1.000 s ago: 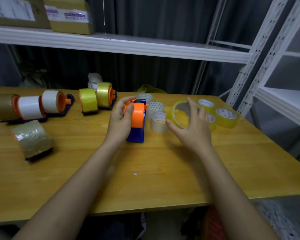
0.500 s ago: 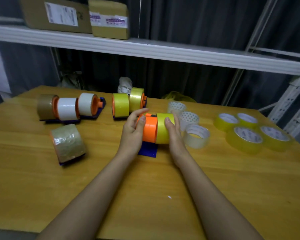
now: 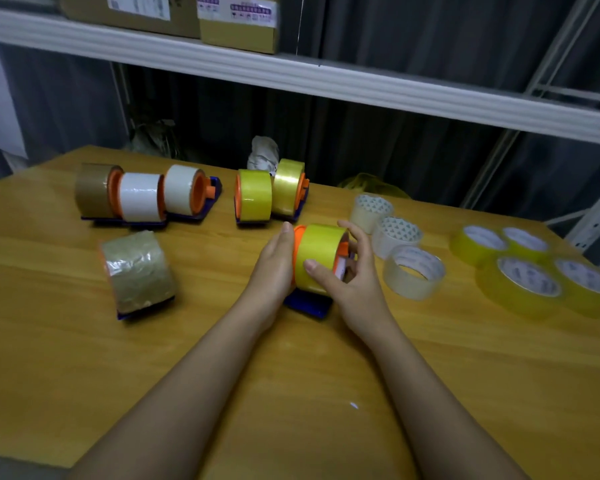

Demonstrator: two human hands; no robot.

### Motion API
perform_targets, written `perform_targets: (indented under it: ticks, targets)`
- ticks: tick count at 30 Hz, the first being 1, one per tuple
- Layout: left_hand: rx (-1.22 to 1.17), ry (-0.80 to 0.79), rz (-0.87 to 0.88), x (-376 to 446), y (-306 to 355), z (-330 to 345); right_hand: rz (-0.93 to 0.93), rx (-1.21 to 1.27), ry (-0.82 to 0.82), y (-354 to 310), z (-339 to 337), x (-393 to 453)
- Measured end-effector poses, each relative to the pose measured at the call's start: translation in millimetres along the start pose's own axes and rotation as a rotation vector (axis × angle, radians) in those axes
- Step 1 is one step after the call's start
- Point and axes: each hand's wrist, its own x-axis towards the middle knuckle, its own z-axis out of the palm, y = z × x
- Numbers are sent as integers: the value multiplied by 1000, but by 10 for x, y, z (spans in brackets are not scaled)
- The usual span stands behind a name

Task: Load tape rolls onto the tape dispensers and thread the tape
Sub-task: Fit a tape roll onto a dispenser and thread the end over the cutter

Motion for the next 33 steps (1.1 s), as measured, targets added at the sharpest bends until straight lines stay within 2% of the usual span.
perform_targets:
  ticks: [4, 9, 14, 17, 20, 23, 29, 33]
  targets:
    - [29, -96, -14, -63, 33, -48, -15, -8, 9, -39, 0, -36]
    - [128, -205, 57, -180, 24, -47, -30, 42, -28, -147, -14, -89]
    - [110, -223, 49, -241, -17, 13, 55, 7, -48, -127, -12, -68]
    - [120, -175, 54, -232, 5, -5, 109, 31, -141, -168, -46, -60]
    - [119, -114, 12, -177, 11, -35, 81, 119, -268, -177, -83, -96]
    - [76, -79, -32, -188, 74, -49, 19, 79, -324, -130, -120, -108]
    - [25, -100, -35, -213, 101, -59, -113, -53, -312, -187, -168, -127]
    - [77, -145, 17, -214, 100, -65, 42, 143, -262, -229, -163, -134]
